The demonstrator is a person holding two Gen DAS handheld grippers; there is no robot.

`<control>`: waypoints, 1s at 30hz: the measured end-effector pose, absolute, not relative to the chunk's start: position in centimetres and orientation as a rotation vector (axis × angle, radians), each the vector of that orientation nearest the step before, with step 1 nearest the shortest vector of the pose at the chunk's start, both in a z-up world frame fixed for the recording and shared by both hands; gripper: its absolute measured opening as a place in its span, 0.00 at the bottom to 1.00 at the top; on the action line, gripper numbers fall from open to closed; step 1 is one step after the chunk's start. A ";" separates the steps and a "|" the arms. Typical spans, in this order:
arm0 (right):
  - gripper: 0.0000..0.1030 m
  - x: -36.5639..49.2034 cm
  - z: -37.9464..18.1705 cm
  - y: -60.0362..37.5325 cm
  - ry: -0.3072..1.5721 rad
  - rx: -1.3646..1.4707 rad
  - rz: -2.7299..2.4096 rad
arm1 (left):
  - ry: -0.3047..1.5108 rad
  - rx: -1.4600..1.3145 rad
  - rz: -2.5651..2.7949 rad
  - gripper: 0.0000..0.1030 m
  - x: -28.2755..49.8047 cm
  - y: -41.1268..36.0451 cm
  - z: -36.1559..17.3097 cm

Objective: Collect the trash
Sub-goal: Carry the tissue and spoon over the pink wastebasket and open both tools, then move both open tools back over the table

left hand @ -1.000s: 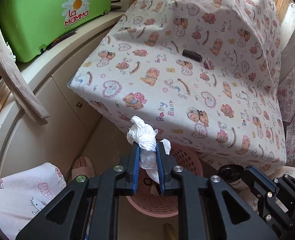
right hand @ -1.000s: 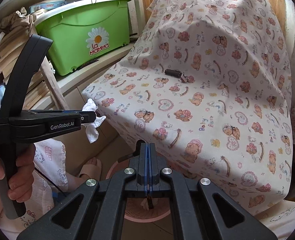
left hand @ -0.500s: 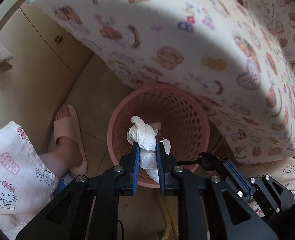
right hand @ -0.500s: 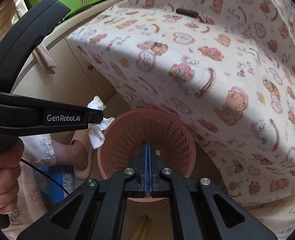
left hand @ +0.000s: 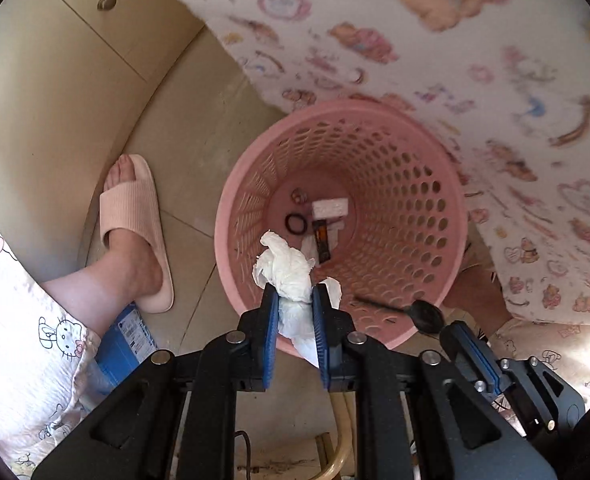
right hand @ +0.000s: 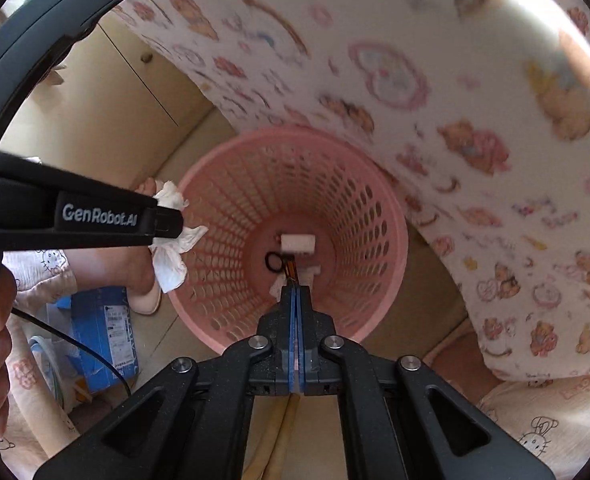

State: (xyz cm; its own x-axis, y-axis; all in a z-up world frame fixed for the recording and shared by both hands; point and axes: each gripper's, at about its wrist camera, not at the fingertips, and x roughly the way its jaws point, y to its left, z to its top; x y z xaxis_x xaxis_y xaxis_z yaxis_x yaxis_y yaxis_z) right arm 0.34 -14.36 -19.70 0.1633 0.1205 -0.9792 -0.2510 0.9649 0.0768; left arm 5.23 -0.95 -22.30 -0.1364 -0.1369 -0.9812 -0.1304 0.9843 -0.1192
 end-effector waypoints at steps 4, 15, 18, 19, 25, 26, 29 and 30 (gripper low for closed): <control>0.01 0.3 -20.3 -14.5 1.420 -0.094 0.254 | 1.715 -0.198 -0.003 0.32 4.9 -0.9 -22.3; 0.45 0.5 -19.5 -16.0 1.426 -0.023 0.213 | 1.599 -0.158 -0.016 0.45 4.9 -1.0 -18.6; 0.49 0.5 -18.0 -16.0 1.374 -0.041 0.203 | 1.526 -0.159 -0.023 0.45 4.8 -0.7 -16.5; 0.51 0.5 -17.3 -16.0 1.352 -0.042 0.200 | 1.492 -0.156 -0.024 0.45 4.8 -0.6 -15.6; 0.66 -0.2 -12.0 -16.7 1.151 -0.027 0.193 | 1.233 -0.074 0.013 0.52 4.0 -0.4 -10.0; 0.67 -0.5 -10.9 -16.9 1.104 -0.027 0.186 | 1.193 -0.053 0.025 0.61 3.9 -0.5 -9.3; 0.79 -1.1 -8.3 -17.2 0.977 -0.029 0.173 | 1.087 -0.011 0.043 0.67 3.5 -0.6 -7.3; 0.82 -1.2 -7.5 -17.3 0.937 -0.036 0.168 | 1.063 -0.009 0.043 0.69 3.4 -0.6 -6.9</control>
State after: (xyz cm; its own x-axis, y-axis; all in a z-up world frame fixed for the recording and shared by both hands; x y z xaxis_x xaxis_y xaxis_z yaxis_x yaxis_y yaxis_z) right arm -1.24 -17.33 -7.54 0.5803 0.1280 -0.8043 -0.1592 0.9863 0.0420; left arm 3.40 -0.63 -6.86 0.4853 0.0314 -0.8738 -0.0399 0.9991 0.0137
